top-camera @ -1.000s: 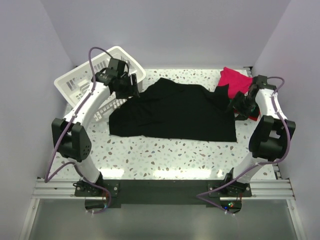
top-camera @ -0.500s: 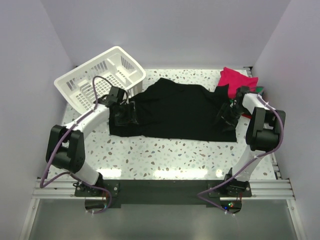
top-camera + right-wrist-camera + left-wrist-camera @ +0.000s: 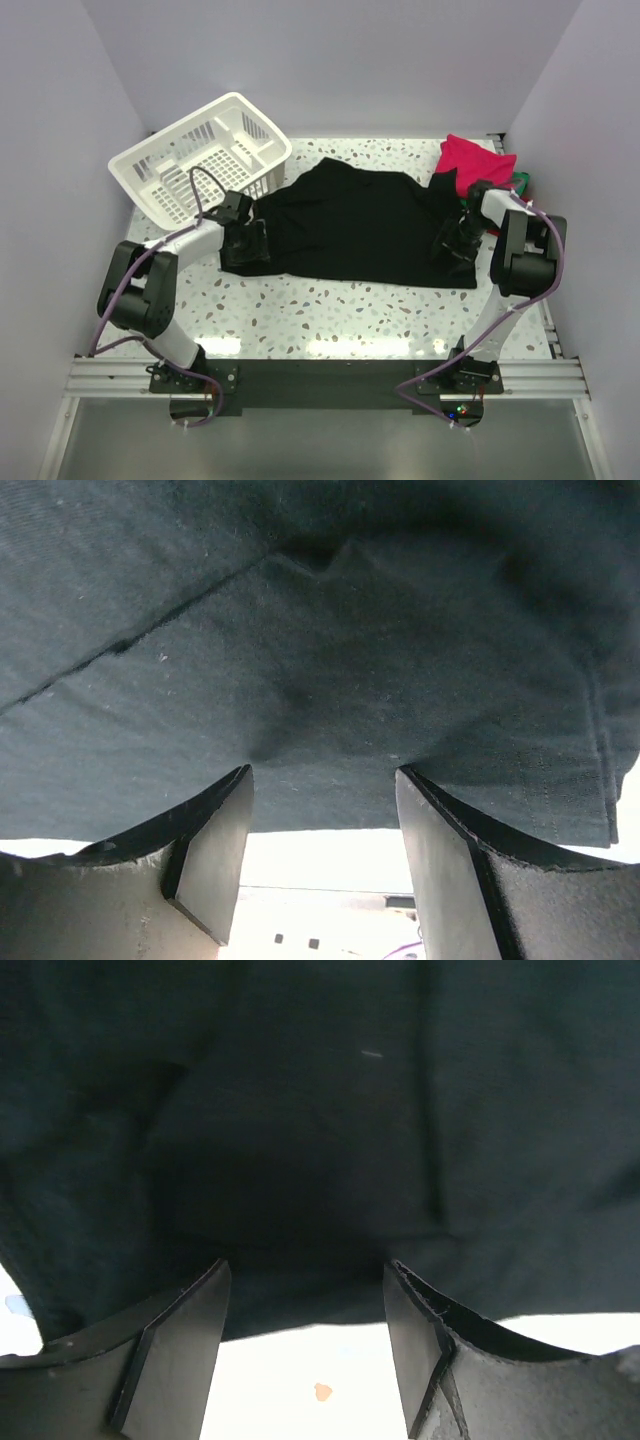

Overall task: Fold and stack the t-shirts
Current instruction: Fold the tshirt

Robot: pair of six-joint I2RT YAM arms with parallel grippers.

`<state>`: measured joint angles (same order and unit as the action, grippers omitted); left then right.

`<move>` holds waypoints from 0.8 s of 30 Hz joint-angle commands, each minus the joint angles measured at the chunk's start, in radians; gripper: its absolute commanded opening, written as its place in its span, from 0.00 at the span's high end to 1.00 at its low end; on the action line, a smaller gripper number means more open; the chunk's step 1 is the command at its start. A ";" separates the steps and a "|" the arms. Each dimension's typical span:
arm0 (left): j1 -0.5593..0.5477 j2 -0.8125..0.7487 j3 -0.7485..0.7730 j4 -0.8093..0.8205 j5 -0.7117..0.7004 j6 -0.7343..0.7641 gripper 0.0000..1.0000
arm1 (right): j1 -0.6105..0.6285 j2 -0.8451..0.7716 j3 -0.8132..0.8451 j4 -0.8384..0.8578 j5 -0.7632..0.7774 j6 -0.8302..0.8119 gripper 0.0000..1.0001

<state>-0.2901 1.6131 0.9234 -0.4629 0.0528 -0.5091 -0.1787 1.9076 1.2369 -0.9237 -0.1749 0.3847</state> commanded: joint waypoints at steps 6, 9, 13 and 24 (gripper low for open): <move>0.000 -0.021 -0.029 0.029 -0.126 0.032 0.32 | -0.011 0.036 0.002 -0.032 0.239 -0.027 0.37; 0.000 -0.058 -0.043 0.033 -0.130 0.061 0.32 | -0.016 0.038 0.018 -0.035 0.279 -0.038 0.37; -0.003 -0.093 -0.043 0.029 -0.100 0.084 0.32 | -0.015 0.038 0.033 -0.038 0.264 -0.047 0.37; -0.037 -0.154 0.150 -0.007 -0.010 0.049 0.32 | 0.060 -0.084 0.182 -0.107 0.134 -0.044 0.37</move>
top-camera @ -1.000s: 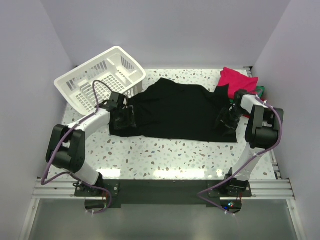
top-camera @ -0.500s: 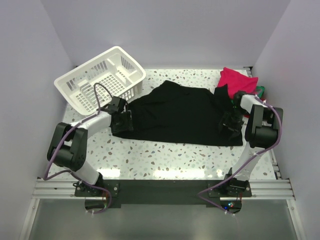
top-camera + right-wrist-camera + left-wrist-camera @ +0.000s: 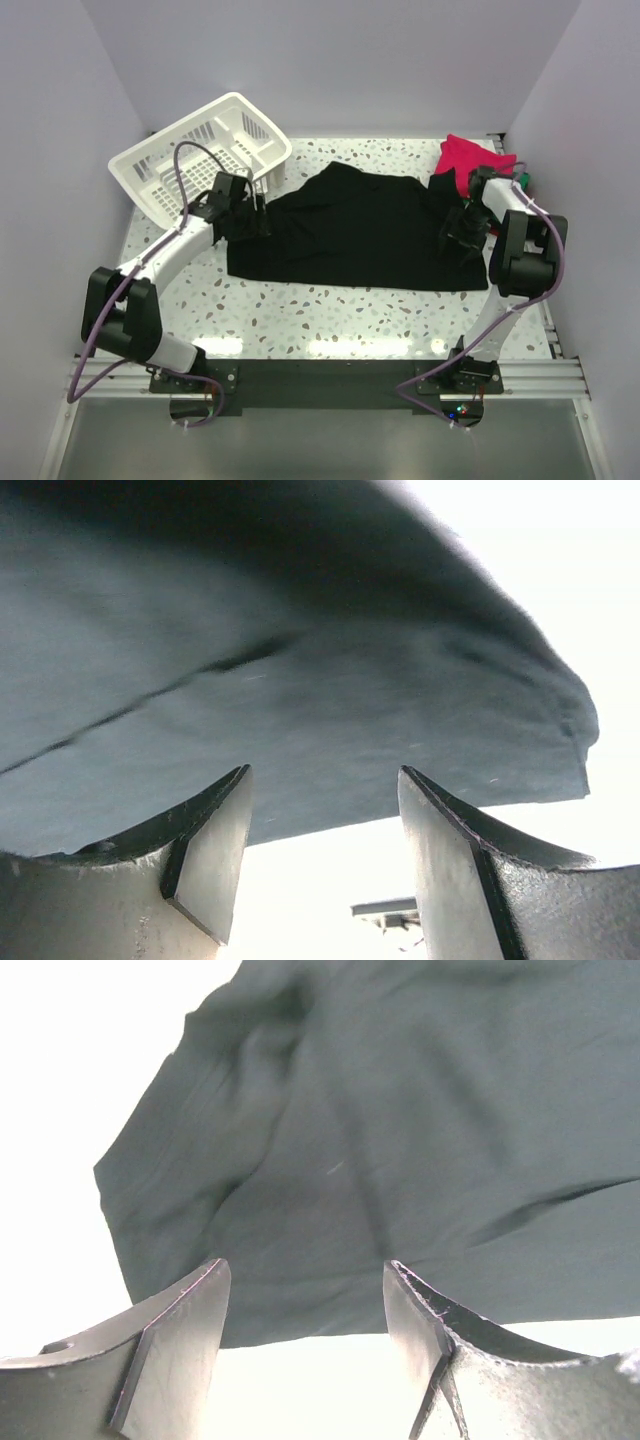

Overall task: Fold and stack the t-shirts
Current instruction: Fold the tshirt

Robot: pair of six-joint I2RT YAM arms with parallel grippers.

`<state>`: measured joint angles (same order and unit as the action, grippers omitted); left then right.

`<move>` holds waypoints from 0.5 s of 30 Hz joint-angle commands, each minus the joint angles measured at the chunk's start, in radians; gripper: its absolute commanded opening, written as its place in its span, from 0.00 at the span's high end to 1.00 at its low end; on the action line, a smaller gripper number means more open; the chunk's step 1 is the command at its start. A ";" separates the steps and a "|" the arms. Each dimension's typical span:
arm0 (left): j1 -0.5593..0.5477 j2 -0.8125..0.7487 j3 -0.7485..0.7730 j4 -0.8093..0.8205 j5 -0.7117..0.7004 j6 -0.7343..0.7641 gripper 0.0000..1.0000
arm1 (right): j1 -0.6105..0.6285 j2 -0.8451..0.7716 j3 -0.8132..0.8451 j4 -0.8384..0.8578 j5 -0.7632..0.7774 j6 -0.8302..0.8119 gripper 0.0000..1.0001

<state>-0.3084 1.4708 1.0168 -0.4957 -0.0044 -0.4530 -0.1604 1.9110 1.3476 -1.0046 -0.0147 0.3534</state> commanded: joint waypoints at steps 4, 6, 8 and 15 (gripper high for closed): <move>-0.041 0.058 0.049 0.111 0.110 -0.065 0.32 | 0.081 -0.092 0.062 0.038 -0.131 0.012 0.36; -0.049 0.098 0.017 0.173 0.156 -0.099 0.33 | 0.087 -0.060 0.044 0.072 -0.154 0.027 0.36; -0.049 0.129 -0.006 0.203 0.179 -0.118 0.32 | 0.093 -0.021 0.016 0.089 -0.165 0.030 0.36; -0.047 0.125 -0.131 0.235 0.191 -0.138 0.34 | 0.098 0.011 -0.111 0.113 -0.156 0.024 0.37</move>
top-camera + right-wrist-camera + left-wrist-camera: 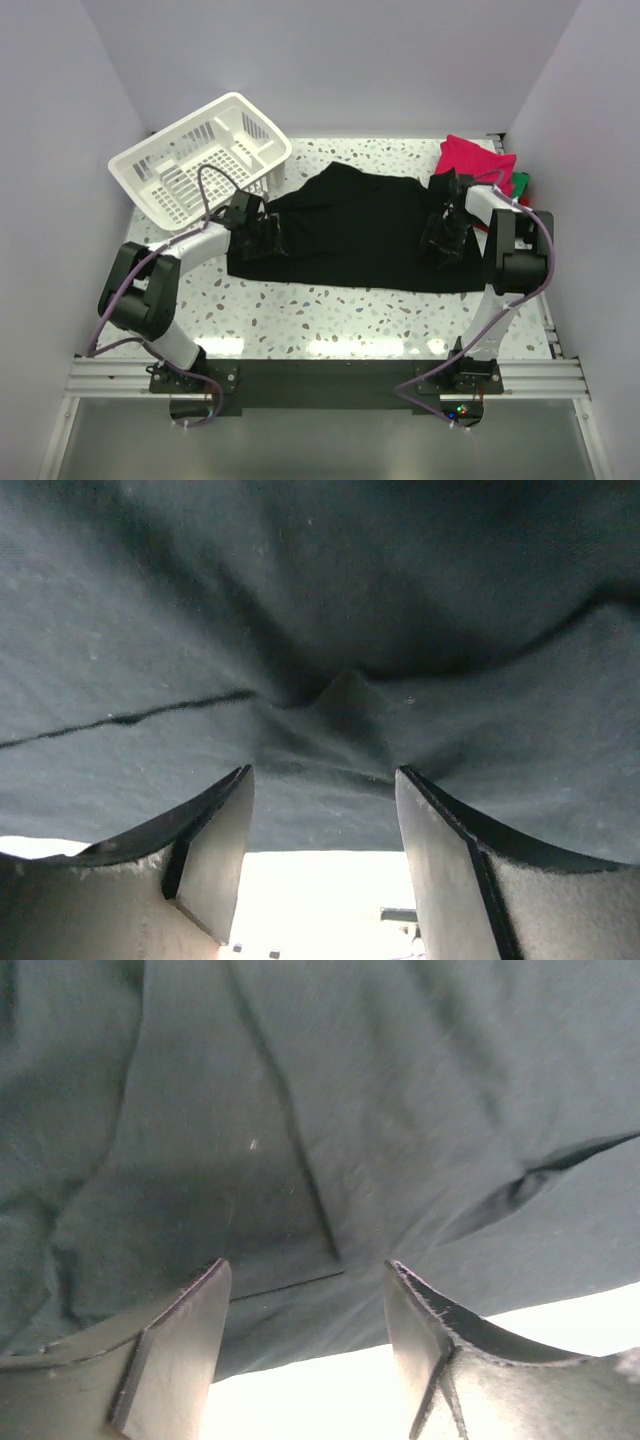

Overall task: Fold and stack the t-shirts
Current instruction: Fold the tshirt

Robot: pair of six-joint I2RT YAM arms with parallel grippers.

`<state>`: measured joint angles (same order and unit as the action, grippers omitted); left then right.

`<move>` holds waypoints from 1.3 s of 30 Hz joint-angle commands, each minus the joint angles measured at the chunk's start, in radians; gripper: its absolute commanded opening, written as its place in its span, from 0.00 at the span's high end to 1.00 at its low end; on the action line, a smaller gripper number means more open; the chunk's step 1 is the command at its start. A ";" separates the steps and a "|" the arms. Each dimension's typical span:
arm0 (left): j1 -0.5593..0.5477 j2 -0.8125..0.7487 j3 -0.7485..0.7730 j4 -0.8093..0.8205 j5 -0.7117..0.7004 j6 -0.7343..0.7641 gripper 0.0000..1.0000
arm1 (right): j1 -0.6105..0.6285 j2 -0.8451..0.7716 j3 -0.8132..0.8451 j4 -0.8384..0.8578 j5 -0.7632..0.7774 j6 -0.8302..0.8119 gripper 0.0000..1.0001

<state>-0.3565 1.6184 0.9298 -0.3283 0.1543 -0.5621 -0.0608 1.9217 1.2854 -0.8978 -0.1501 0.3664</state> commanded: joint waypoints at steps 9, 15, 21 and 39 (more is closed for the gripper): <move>0.001 -0.141 -0.236 -0.020 -0.031 -0.160 0.37 | -0.001 -0.065 -0.146 -0.085 -0.002 0.026 0.41; 0.001 -0.287 -0.383 -0.076 -0.042 -0.294 0.37 | 0.001 -0.139 -0.216 -0.139 0.000 0.035 0.41; -0.001 -0.506 -0.440 -0.202 -0.119 -0.377 0.37 | 0.007 -0.236 -0.322 -0.151 -0.009 0.052 0.40; -0.259 -0.408 -0.194 -0.218 -0.248 -0.407 0.40 | 0.015 -0.360 -0.210 -0.230 -0.046 0.025 0.40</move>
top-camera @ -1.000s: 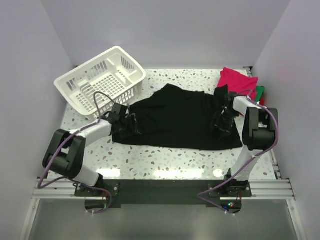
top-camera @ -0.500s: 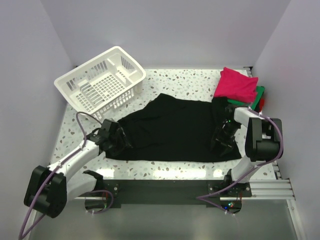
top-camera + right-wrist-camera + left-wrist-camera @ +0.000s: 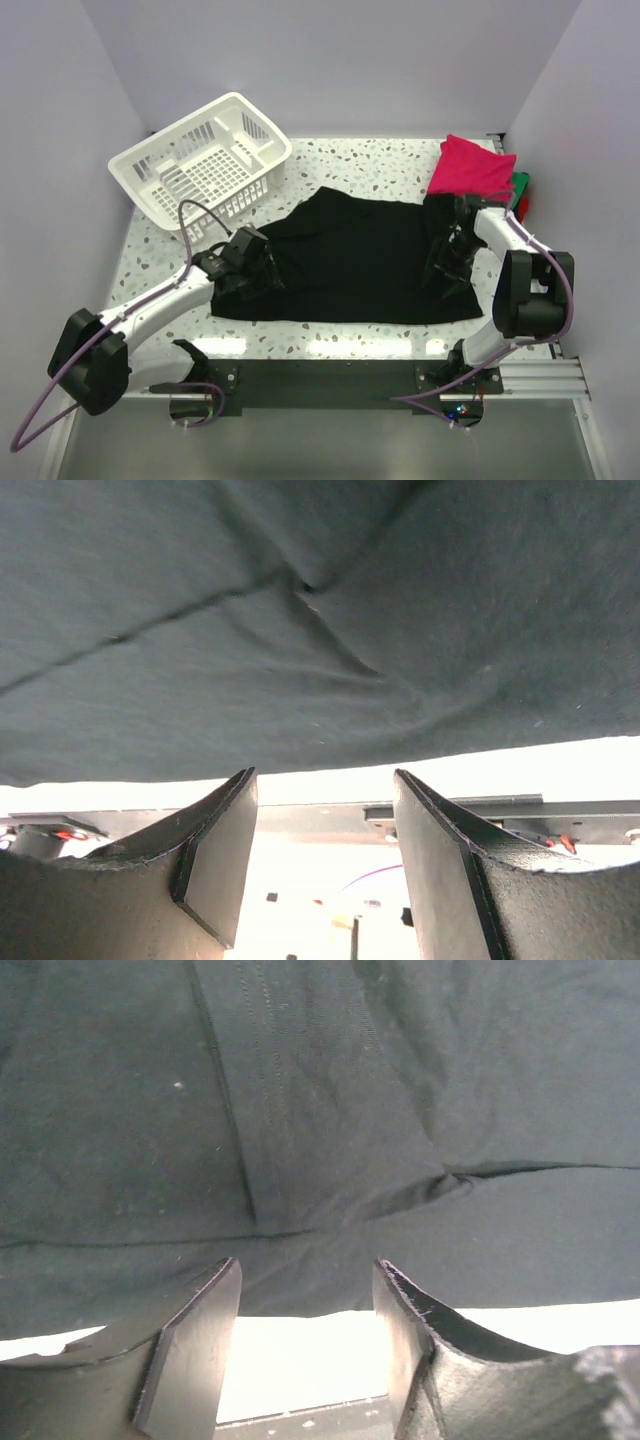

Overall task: Fold and stack the t-shirts
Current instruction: Fold the tshirt

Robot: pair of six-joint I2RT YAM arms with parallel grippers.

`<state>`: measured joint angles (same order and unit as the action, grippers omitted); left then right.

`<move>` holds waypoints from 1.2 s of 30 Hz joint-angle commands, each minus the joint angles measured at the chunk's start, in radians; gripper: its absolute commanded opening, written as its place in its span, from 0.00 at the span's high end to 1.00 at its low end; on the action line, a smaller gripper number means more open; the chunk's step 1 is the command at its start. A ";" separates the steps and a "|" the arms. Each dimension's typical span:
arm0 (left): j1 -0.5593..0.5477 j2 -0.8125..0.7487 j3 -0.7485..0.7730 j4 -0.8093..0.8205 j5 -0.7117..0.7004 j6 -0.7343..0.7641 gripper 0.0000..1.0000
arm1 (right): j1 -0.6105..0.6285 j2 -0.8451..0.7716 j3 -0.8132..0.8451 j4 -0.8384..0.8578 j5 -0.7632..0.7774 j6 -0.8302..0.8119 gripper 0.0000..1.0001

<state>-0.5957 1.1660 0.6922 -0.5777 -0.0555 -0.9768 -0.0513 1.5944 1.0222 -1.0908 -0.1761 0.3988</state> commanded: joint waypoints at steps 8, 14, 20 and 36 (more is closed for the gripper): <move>-0.024 0.127 0.046 0.041 -0.053 0.033 0.47 | 0.004 -0.047 0.047 -0.018 -0.043 0.002 0.40; -0.023 0.176 0.049 0.067 -0.041 0.058 0.50 | 0.005 -0.070 0.007 -0.004 -0.046 0.009 0.40; -0.024 0.210 0.040 0.094 -0.035 0.070 0.57 | 0.005 -0.079 -0.004 0.000 -0.049 0.011 0.40; -0.030 0.236 0.041 0.153 0.008 0.098 0.94 | 0.005 -0.077 -0.007 0.002 -0.054 0.009 0.40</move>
<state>-0.6178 1.3952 0.7109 -0.4778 -0.0635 -0.9001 -0.0513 1.5543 1.0203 -1.0859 -0.2054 0.4026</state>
